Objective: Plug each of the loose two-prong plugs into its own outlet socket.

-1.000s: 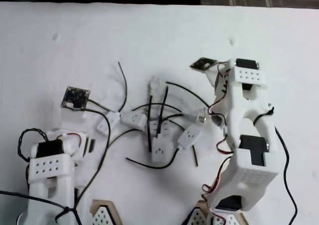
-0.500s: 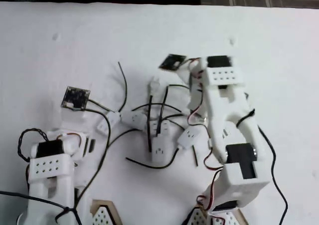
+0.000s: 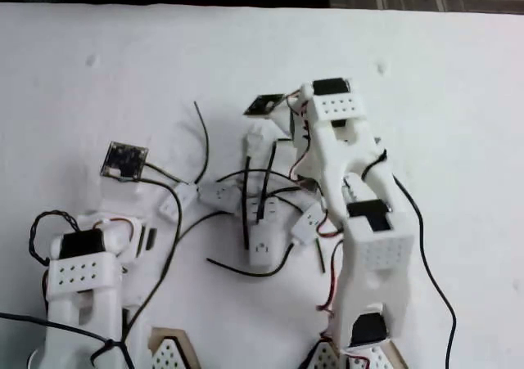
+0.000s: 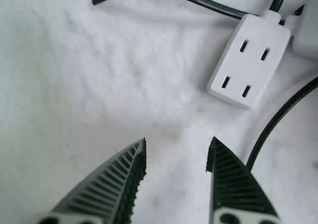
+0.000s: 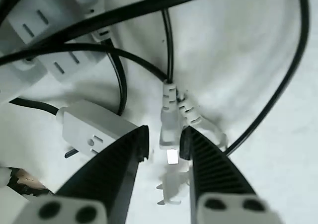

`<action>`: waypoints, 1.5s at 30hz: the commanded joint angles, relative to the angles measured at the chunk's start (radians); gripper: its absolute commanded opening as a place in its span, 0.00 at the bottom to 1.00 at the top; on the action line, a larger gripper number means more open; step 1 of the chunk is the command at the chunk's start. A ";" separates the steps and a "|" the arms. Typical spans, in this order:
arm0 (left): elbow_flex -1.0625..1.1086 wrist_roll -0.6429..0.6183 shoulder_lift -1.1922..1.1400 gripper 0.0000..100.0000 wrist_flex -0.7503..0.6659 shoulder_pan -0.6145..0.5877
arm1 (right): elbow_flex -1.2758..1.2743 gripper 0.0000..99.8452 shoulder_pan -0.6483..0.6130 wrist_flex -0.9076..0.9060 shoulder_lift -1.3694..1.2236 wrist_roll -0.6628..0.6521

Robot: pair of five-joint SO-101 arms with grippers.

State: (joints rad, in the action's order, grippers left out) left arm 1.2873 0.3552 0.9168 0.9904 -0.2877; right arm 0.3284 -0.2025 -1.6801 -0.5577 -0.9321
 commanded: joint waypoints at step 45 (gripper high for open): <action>-0.005 -0.005 0.019 0.21 -0.011 -0.007 | 0.009 0.02 0.219 -0.035 0.219 -0.058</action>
State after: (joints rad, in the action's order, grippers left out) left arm 1.2873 0.3552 0.9168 0.9904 -0.2877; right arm 0.3514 -0.0414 -1.7016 -0.4012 -0.9720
